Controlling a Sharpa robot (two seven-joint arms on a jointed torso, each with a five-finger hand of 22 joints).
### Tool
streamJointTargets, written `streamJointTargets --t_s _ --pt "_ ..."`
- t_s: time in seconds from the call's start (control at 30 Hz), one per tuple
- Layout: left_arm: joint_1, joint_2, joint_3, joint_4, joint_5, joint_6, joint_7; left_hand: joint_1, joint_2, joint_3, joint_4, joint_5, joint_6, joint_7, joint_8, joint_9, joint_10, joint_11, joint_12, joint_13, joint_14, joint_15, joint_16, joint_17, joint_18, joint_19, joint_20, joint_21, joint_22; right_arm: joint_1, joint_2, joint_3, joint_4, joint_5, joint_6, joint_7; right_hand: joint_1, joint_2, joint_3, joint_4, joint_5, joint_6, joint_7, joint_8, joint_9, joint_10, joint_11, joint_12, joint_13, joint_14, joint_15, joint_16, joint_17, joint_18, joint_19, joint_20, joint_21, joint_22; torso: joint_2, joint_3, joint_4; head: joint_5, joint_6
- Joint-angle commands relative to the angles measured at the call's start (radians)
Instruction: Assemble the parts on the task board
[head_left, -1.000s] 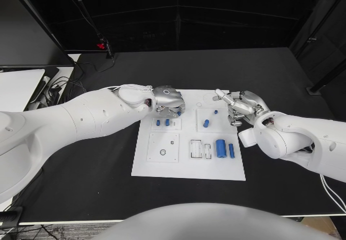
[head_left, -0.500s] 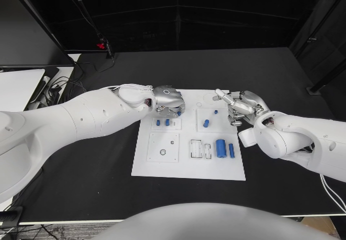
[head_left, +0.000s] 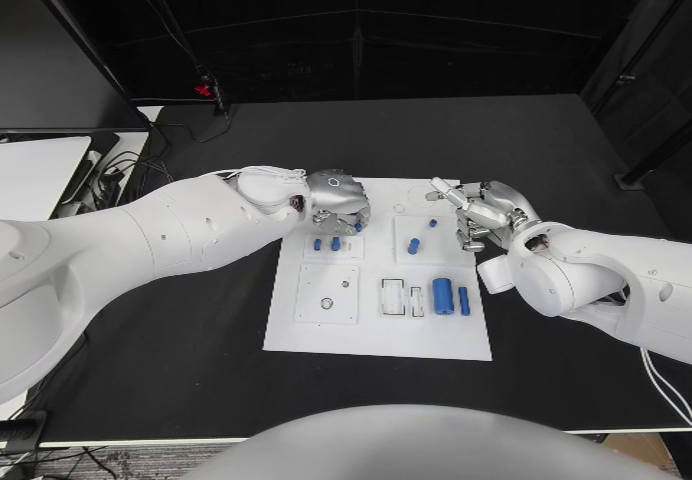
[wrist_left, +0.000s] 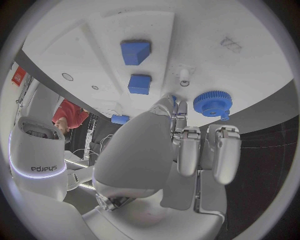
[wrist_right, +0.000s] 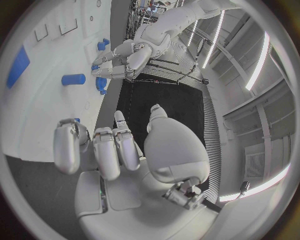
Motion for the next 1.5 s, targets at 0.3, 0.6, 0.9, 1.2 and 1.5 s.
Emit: streamJointTargets --t_s 0.3,0.6,0.9,1.2,1.5 --pt "-0.006 -0.004 -0.005 -0.006 -0.020 -0.008 0.004 -0.004 0.016 0.020 0.001 -0.003 0.031 -0.004 0.010 0.006 0.027 -0.003 -0.014 0.000 0.107 -0.010 0.001 0.263 -0.007 0.106 -0.014 0.003 0.263 0.001 -0.001 0.000 0.001 -0.001 0.003 -0.005 0.000 0.008 -0.005 0.001 0.002 -0.002 0.024 0.003 0.000 0.106 0.001 0.003 0.263 0.104 0.005 0.002 0.263 0.015 -0.006 -0.003 -0.007 0.191 0.000 0.0001 -0.0006 -0.005 0.002" --pt "0.008 -0.034 -0.005 0.032 -0.019 -0.115 0.006 -0.022 0.013 0.028 0.003 -0.006 0.029 0.000 0.001 0.002 0.035 0.002 -0.028 -0.001 0.107 -0.003 0.001 0.263 -0.007 0.106 -0.014 0.003 0.263 0.001 -0.001 0.000 -0.002 -0.001 0.001 -0.009 0.001 0.009 -0.005 0.000 0.003 -0.002 0.024 0.004 0.000 0.106 0.001 0.003 0.263 0.104 0.005 0.002 0.263 0.015 -0.007 -0.003 -0.008 0.191 -0.001 0.0010 0.0010 -0.006 0.007" --pt "0.038 -0.100 -0.005 0.123 -0.009 -0.141 -0.005 -0.043 0.005 0.032 0.004 -0.008 0.037 -0.002 -0.002 0.001 0.044 0.003 -0.040 0.000 0.107 -0.002 0.001 0.263 -0.007 0.106 -0.013 0.003 0.263 -0.002 -0.002 0.000 -0.002 -0.001 0.001 -0.011 0.001 0.009 -0.005 0.000 0.003 -0.002 0.024 0.004 0.000 0.106 0.001 0.003 0.263 0.104 0.005 0.002 0.263 0.015 -0.007 -0.003 -0.008 0.191 0.000 0.0015 0.0012 -0.001 0.007" --pt "0.045 -0.166 -0.005 0.177 -0.007 -0.132 -0.012 -0.049 0.003 0.036 0.004 -0.009 0.040 -0.003 -0.004 0.000 0.048 0.002 -0.045 0.000 0.107 -0.002 0.001 0.263 -0.007 0.106 -0.013 0.003 0.263 -0.003 -0.003 0.000 -0.001 -0.001 0.002 -0.010 0.002 0.010 -0.005 0.000 0.004 -0.002 0.024 0.005 0.000 0.106 0.001 0.003 0.263 0.104 0.004 0.002 0.263 0.016 -0.007 -0.003 -0.009 0.191 0.000 0.0010 -0.0001 0.001 0.007" --pt "0.051 -0.221 -0.005 0.217 -0.007 -0.100 -0.027 -0.053 0.000 0.039 0.004 -0.010 0.038 -0.002 -0.007 -0.002 0.051 0.004 -0.049 0.000 0.107 -0.001 0.001 0.263 -0.007 0.106 -0.012 0.003 0.263 -0.003 -0.007 0.000 -0.001 -0.001 0.001 -0.010 0.002 0.010 -0.005 0.000 0.004 -0.002 0.024 0.005 0.000 0.106 0.001 0.003 0.263 0.104 0.004 0.002 0.263 0.016 -0.007 -0.003 -0.009 0.191 0.000 -0.0003 -0.0001 0.001 0.005"
